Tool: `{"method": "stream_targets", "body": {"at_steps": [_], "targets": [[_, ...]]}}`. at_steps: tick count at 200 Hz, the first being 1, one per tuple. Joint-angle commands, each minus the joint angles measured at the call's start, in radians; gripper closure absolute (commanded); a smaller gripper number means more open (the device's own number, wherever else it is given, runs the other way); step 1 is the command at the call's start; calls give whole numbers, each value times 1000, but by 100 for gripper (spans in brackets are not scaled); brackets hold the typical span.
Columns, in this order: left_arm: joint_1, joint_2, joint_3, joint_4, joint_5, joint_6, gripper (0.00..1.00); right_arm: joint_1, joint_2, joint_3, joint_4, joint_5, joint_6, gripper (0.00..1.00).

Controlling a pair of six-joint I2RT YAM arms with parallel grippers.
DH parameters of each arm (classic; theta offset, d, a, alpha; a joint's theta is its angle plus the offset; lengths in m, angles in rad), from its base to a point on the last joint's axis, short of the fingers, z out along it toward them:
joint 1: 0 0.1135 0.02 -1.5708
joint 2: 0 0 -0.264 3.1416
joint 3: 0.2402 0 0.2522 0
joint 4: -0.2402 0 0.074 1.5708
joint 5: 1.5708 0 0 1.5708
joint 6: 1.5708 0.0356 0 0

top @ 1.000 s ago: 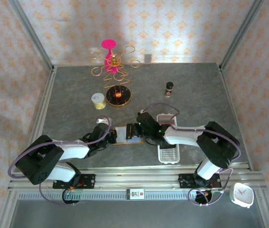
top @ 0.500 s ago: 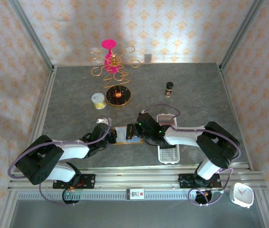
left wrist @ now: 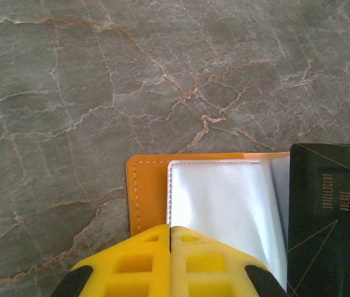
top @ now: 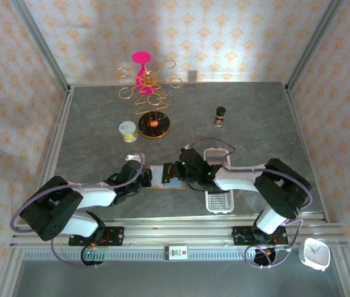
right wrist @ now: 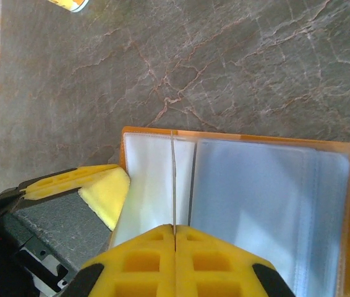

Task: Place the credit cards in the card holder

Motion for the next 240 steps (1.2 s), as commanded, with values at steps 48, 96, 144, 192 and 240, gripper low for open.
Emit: {"method": "stream_targets", "body": {"at_steps": [48, 96, 144, 192, 240], "targets": [[-10, -14, -8, -10, -23, 22, 97, 5, 26, -35, 70, 2, 84, 100], [-10, -12, -8, -11, -23, 22, 97, 5, 47, -8, -32, 1, 70, 100], [-11, -11, -8, -9, -23, 21, 97, 5, 82, 36, -116, -34, 34, 100], [-11, -16, -7, -17, -32, 22, 97, 5, 92, 42, -117, -44, 59, 100], [-10, -70, -29, 2, -46, 19, 97, 5, 77, 39, -151, -6, 60, 100]]}}
